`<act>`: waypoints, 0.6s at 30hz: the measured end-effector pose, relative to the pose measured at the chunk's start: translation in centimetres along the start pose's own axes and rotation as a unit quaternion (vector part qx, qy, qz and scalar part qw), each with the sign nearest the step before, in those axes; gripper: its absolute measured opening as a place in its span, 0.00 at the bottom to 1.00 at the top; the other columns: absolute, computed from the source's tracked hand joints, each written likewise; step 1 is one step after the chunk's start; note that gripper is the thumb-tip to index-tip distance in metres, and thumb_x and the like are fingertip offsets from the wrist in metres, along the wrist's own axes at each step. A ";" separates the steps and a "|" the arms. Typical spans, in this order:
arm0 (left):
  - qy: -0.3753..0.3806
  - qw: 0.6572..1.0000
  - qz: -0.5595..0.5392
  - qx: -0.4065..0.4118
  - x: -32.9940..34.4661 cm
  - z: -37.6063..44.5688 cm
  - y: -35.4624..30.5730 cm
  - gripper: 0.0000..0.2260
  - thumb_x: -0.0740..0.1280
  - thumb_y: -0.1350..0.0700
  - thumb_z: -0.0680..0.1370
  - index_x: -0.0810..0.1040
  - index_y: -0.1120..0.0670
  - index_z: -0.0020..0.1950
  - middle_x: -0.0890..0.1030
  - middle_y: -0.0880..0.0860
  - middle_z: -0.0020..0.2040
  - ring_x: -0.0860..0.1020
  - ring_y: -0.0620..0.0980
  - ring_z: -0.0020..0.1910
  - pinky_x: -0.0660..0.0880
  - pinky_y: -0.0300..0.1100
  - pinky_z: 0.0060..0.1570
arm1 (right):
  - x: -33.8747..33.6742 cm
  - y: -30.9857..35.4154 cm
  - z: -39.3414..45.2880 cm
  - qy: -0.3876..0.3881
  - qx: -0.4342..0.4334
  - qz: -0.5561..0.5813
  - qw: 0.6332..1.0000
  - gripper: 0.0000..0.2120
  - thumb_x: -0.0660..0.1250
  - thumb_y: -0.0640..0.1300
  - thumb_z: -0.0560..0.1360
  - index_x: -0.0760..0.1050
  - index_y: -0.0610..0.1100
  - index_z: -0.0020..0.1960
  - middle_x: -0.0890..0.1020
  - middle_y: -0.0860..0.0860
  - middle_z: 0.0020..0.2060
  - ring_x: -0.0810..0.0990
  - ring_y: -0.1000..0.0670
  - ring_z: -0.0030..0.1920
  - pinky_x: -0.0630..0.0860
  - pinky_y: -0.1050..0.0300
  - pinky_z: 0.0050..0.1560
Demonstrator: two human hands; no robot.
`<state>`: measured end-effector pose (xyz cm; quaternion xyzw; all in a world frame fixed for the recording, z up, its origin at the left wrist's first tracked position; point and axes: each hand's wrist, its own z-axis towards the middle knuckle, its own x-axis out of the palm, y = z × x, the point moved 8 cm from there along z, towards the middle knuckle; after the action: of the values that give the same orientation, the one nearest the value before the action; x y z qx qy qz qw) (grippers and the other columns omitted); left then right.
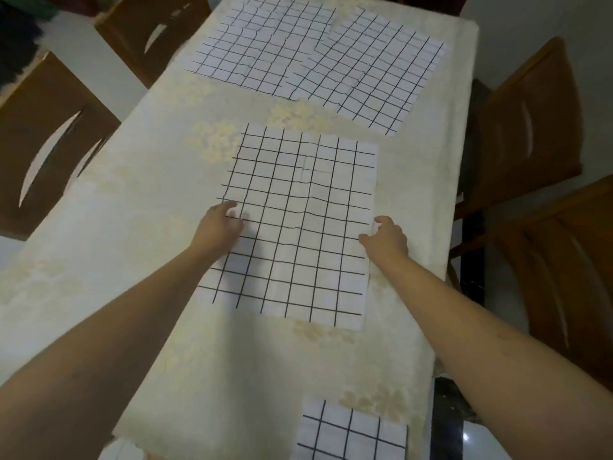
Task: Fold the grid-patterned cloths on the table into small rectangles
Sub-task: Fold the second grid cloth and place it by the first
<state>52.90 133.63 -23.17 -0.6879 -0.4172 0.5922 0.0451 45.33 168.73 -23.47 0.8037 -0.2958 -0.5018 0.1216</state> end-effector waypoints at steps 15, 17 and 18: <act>0.052 0.984 0.010 -0.167 -1.1 6.4 2.6 0.17 0.63 0.48 0.81 0.79 0.59 0.61 0.81 0.61 0.50 0.79 0.62 0.47 0.76 0.48 0.49 | 1.8 -1.6 3.4 0.023 0.169 0.226 0.959 0.25 0.72 0.48 0.74 0.73 0.35 0.66 0.78 0.41 0.62 0.77 0.40 0.59 0.75 0.52 0.56; 0.044 0.985 0.005 -0.168 -1.0 6.5 2.6 0.17 0.64 0.48 0.81 0.79 0.60 0.62 0.82 0.61 0.55 0.80 0.63 0.53 0.76 0.51 0.53 | 1.9 -1.6 3.3 0.032 0.187 0.245 0.951 0.25 0.72 0.48 0.74 0.73 0.34 0.64 0.78 0.41 0.60 0.77 0.40 0.59 0.74 0.52 0.56; 0.037 0.985 -0.005 -0.166 -1.0 6.6 2.7 0.17 0.64 0.49 0.80 0.80 0.60 0.61 0.82 0.62 0.55 0.80 0.63 0.54 0.76 0.51 0.54 | 1.9 -1.5 3.3 0.033 0.186 0.250 0.950 0.24 0.72 0.48 0.75 0.73 0.34 0.64 0.78 0.42 0.60 0.77 0.40 0.60 0.73 0.52 0.56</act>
<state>48.76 128.39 -25.88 -0.7048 -0.5115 0.4888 -0.0515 43.59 169.16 -27.10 0.7285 -0.5710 -0.3647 0.1011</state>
